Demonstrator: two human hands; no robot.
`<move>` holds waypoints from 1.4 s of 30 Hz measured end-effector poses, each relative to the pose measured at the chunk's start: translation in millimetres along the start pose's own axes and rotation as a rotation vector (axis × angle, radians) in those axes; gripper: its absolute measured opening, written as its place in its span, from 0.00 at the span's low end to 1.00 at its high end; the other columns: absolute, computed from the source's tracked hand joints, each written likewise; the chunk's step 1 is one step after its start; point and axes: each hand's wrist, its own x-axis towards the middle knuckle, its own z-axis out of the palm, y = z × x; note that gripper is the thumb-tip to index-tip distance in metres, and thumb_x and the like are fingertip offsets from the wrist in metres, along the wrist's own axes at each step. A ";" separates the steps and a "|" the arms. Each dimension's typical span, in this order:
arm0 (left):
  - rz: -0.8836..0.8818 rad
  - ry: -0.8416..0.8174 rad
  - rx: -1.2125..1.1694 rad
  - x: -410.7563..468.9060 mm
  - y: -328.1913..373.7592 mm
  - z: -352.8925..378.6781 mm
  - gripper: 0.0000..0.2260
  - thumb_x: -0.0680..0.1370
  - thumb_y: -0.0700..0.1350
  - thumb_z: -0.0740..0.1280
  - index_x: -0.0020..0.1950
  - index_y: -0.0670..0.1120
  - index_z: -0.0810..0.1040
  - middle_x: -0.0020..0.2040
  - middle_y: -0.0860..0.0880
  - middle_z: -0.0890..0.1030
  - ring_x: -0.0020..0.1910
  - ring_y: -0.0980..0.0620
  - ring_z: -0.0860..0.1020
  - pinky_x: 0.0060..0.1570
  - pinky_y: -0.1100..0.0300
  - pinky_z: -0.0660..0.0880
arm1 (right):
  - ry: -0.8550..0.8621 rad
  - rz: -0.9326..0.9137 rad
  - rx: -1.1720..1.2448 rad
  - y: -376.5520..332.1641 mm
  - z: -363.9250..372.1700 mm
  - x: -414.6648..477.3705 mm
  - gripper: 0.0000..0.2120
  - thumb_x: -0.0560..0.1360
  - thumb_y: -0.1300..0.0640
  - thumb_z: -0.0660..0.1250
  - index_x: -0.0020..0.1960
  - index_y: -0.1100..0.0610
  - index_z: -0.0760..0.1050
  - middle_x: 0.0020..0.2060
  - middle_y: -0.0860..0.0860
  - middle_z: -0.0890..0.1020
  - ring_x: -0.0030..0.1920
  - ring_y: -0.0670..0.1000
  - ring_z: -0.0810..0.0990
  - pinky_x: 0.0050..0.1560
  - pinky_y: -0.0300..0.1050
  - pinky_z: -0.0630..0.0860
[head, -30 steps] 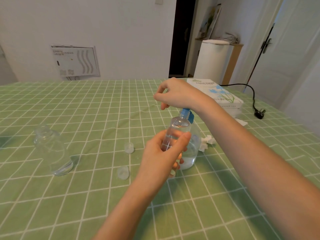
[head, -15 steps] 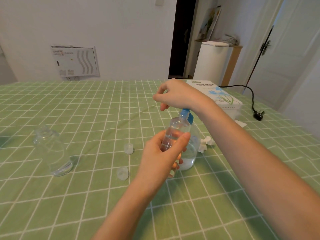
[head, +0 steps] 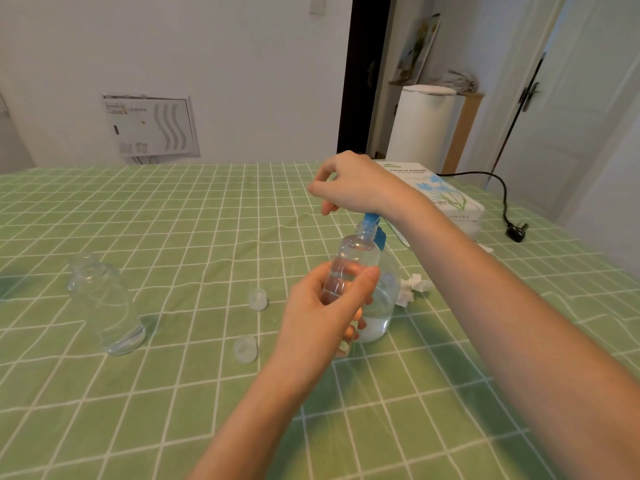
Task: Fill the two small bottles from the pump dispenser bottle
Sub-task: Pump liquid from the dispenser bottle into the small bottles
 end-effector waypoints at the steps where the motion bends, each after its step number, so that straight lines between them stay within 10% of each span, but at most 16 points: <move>1: 0.002 0.003 0.004 0.0 -0.2 -0.1 0.18 0.62 0.61 0.68 0.44 0.50 0.80 0.29 0.53 0.78 0.24 0.58 0.74 0.22 0.67 0.69 | -0.006 -0.001 -0.009 -0.4 -0.4 0.1 0.12 0.77 0.54 0.61 0.54 0.58 0.78 0.37 0.50 0.84 0.49 0.51 0.83 0.50 0.45 0.77; 34: 0.014 0.004 -0.003 0.9 -2.1 -0.1 0.09 0.69 0.53 0.69 0.44 0.49 0.80 0.30 0.53 0.78 0.24 0.59 0.74 0.23 0.68 0.69 | -0.046 0.015 -0.013 0.1 1.9 -0.6 0.13 0.77 0.53 0.61 0.54 0.59 0.78 0.37 0.49 0.85 0.48 0.49 0.83 0.39 0.35 0.70; 42: 0.032 -0.003 -0.011 1.1 -5.0 0.7 0.16 0.64 0.58 0.68 0.44 0.48 0.80 0.29 0.54 0.78 0.24 0.59 0.74 0.24 0.68 0.71 | -0.054 0.012 -0.018 2.8 6.8 -3.2 0.15 0.77 0.53 0.60 0.54 0.62 0.78 0.37 0.49 0.85 0.50 0.54 0.83 0.51 0.46 0.77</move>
